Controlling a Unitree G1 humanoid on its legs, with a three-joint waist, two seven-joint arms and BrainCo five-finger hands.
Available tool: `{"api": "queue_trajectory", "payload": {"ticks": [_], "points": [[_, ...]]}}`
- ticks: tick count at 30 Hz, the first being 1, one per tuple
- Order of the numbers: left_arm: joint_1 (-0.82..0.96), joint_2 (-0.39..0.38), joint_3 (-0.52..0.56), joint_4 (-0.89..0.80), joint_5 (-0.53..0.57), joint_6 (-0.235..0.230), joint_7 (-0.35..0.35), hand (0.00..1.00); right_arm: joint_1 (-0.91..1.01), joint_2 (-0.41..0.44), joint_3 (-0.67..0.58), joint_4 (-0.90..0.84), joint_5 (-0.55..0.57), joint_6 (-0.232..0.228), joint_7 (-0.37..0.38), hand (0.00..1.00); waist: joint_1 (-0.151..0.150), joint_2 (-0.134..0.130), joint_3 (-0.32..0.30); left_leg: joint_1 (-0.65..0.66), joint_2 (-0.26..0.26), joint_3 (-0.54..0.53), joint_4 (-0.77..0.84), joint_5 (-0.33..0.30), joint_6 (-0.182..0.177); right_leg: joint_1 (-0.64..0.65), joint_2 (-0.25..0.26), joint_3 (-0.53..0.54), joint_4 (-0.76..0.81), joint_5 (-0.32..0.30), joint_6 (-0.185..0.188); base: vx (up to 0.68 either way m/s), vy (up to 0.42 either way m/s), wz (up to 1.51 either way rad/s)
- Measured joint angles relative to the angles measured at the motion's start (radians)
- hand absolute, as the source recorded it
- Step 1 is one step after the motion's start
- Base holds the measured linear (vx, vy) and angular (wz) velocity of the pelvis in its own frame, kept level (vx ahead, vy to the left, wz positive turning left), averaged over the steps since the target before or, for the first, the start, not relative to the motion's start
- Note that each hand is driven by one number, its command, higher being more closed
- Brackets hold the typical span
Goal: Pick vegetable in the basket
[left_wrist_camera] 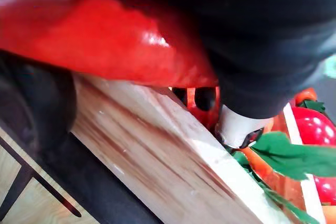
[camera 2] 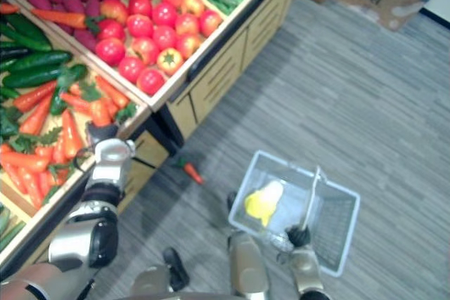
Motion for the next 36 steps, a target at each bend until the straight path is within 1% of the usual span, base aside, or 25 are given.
{"api": "queue_trajectory", "payload": {"ticks": [3,6,10,12,13,17,20,21,22,23,25,27,29,30,31,32,33,35,36], "points": [[-0.005,-0.002,-0.027,0.000,0.002,0.001,-0.004,1.00,0.000,0.002,-0.003,0.003,0.000,0.000,0.000,1.00,0.002,-0.002,0.001,0.012,0.001,-0.011,-0.003,0.000,0.000,0.019,-0.003,-0.020,0.000,0.000,0.000,0.02,-0.022,0.09],[-0.002,-0.002,-0.051,-0.012,0.023,0.004,-0.017,1.00,0.000,0.005,-0.003,0.005,0.000,0.000,0.000,1.00,0.002,-0.011,0.007,0.027,-0.006,-0.039,-0.005,0.000,0.001,0.048,-0.014,-0.038,-0.003,-0.002,0.003,0.00,-0.003,0.18],[0.052,-0.011,-0.100,-0.103,0.034,0.010,-0.027,1.00,0.000,0.006,-0.021,0.039,-0.001,0.000,0.002,1.00,0.006,-0.012,0.007,0.039,-0.016,-0.074,-0.002,-0.001,0.004,0.091,-0.029,-0.070,-0.021,-0.002,0.003,-0.02,-0.008,0.24],[0.088,-0.007,-0.101,-0.158,0.042,0.011,-0.040,1.00,0.003,0.008,-0.038,0.046,-0.001,0.002,0.006,1.00,0.005,-0.011,0.007,0.054,-0.014,-0.092,-0.002,-0.001,0.003,0.122,-0.032,-0.089,-0.034,-0.002,0.003,-0.02,-0.019,0.21],[0.104,-0.003,-0.101,-0.183,0.054,0.011,-0.042,1.00,0.003,0.006,-0.042,0.054,-0.001,0.002,0.008,1.00,0.010,-0.011,0.007,0.060,-0.014,-0.093,-0.002,-0.002,0.003,0.131,-0.032,-0.092,-0.037,-0.002,0.003,-0.02,-0.028,0.18],[0.140,0.031,-0.106,-0.240,0.100,0.011,-0.055,1.00,0.003,0.002,-0.059,0.064,-0.002,0.003,0.021,1.00,0.011,-0.007,0.004,0.060,-0.014,-0.120,0.001,-0.001,0.005,0.157,-0.039,-0.118,-0.058,-0.002,0.002,-0.02,-0.026,0.16],[0.149,0.038,-0.111,-0.261,0.139,0.011,-0.080,1.00,0.013,-0.003,-0.081,0.077,-0.002,0.006,0.028,1.00,0.019,0.014,-0.009,0.060,-0.014,-0.146,0.000,0.000,0.006,0.179,-0.043,-0.144,-0.072,-0.002,0.002,0.01,-0.018,0.23],[0.157,0.039,-0.119,-0.280,0.160,0.012,-0.091,1.00,0.018,-0.007,-0.088,0.079,-0.002,0.008,0.029,1.00,0.029,0.025,-0.019,0.060,-0.013,-0.150,-0.002,0.000,0.006,0.182,-0.043,-0.149,-0.074,-0.002,0.003,0.03,-0.006,0.16],[0.170,0.045,-0.132,-0.310,0.185,0.011,-0.102,1.00,0.022,-0.011,-0.094,0.079,-0.002,0.009,0.030,1.00,0.028,0.036,-0.026,0.061,-0.014,-0.162,-0.003,0.000,0.006,0.191,-0.044,-0.159,-0.080,0.000,0.004,0.04,-0.005,0.17],[0.177,0.051,-0.144,-0.322,0.198,0.010,-0.110,1.00,0.025,-0.013,-0.099,0.079,-0.002,0.010,0.031,1.00,0.029,0.040,-0.031,0.061,-0.014,-0.166,-0.005,0.000,0.006,0.195,-0.045,-0.164,-0.084,0.000,0.004,0.05,0.000,0.21],[0.209,0.099,-0.189,-0.375,0.232,0.008,-0.133,1.00,0.032,-0.022,-0.100,0.080,-0.003,0.012,0.040,1.00,0.031,0.052,-0.053,0.065,-0.015,-0.176,-0.013,0.001,0.007,0.209,-0.046,-0.177,-0.096,0.000,0.005,0.04,0.001,0.15],[0.227,0.136,-0.225,-0.407,0.261,0.002,-0.149,1.00,0.036,-0.028,-0.100,0.080,-0.004,0.012,0.052,1.00,0.031,0.058,-0.067,0.066,-0.018,-0.187,-0.018,0.002,0.009,0.217,-0.050,-0.187,-0.102,0.000,0.005,0.03,0.005,0.17],[0.244,0.196,-0.301,-0.441,0.307,-0.018,-0.176,1.00,0.041,-0.039,-0.097,0.080,-0.004,0.014,0.063,1.00,0.034,0.062,-0.074,0.085,-0.022,-0.197,-0.020,0.002,0.010,0.248,-0.054,-0.195,-0.116,0.002,0.008,0.02,0.019,0.14],[0.268,0.231,-0.329,-0.469,0.317,-0.049,-0.195,1.00,0.041,-0.046,-0.094,0.079,-0.005,0.014,0.070,1.00,0.035,0.062,-0.087,0.089,-0.026,-0.197,-0.021,0.002,0.010,0.254,-0.057,-0.194,-0.123,0.004,0.010,0.00,0.000,0.00],[0.275,0.248,-0.343,-0.482,0.320,-0.061,-0.203,1.00,0.040,-0.051,-0.087,0.078,-0.005,0.014,0.072,1.00,0.036,0.062,-0.090,0.092,-0.027,-0.197,-0.022,0.002,0.010,0.256,-0.058,-0.192,-0.123,0.004,0.010,0.00,0.000,0.00],[0.298,0.282,-0.372,-0.513,0.348,-0.091,-0.218,1.00,0.040,-0.069,-0.064,0.071,-0.006,0.014,0.079,1.00,0.037,0.063,-0.099,0.097,-0.031,-0.195,-0.026,0.001,0.011,0.258,-0.060,-0.189,-0.124,0.005,0.012,-0.02,0.006,-0.03],[0.308,0.292,-0.381,-0.523,0.353,-0.107,-0.226,1.00,0.041,-0.078,-0.054,0.068,-0.009,0.014,0.085,1.00,0.037,0.064,-0.103,0.097,-0.033,-0.195,-0.028,0.002,0.012,0.257,-0.061,-0.187,-0.124,0.006,0.013,-0.03,0.002,-0.05],[0.333,0.324,-0.422,-0.552,0.353,-0.155,-0.253,1.00,0.035,-0.124,-0.027,0.037,-0.036,0.015,0.111,1.00,0.037,0.065,-0.106,0.100,-0.039,-0.187,-0.030,0.002,0.015,0.253,-0.065,-0.177,-0.124,0.009,0.018,-0.04,-0.006,-0.10],[0.342,0.332,-0.430,-0.563,0.353,-0.168,-0.259,1.00,0.033,-0.141,-0.017,0.028,-0.044,0.014,0.116,1.00,0.036,0.065,-0.107,0.101,-0.040,-0.181,-0.030,0.002,0.015,0.249,-0.066,-0.168,-0.124,0.011,0.020,-0.04,-0.008,-0.31]]}}
